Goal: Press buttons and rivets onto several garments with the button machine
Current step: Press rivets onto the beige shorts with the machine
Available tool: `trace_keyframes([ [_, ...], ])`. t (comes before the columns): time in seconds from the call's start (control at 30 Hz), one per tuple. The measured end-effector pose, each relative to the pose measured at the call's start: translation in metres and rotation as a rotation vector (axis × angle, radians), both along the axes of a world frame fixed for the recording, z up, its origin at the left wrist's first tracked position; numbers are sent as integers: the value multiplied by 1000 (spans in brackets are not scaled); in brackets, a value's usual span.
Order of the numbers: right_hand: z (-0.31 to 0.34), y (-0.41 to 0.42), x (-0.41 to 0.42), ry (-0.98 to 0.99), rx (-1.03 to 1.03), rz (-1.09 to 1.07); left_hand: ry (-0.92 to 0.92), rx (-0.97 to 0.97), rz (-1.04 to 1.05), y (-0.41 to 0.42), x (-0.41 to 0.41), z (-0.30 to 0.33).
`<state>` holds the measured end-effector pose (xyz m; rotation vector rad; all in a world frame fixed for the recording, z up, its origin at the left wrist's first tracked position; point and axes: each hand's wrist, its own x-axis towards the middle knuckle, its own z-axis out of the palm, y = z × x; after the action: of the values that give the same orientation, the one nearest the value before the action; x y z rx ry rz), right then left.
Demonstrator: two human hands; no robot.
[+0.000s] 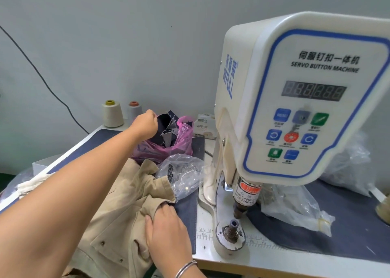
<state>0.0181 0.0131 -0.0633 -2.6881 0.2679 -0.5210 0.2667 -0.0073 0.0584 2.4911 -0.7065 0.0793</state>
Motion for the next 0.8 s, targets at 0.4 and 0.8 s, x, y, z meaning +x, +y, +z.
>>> trace_keyframes([
  [0.4, 4, 3, -1, -48, -21, -51, 28, -835, 44, 7, -14, 66],
  [0.8, 12, -7, -8, 89, 460, -6, 609, -53, -742, 115, -82, 41],
])
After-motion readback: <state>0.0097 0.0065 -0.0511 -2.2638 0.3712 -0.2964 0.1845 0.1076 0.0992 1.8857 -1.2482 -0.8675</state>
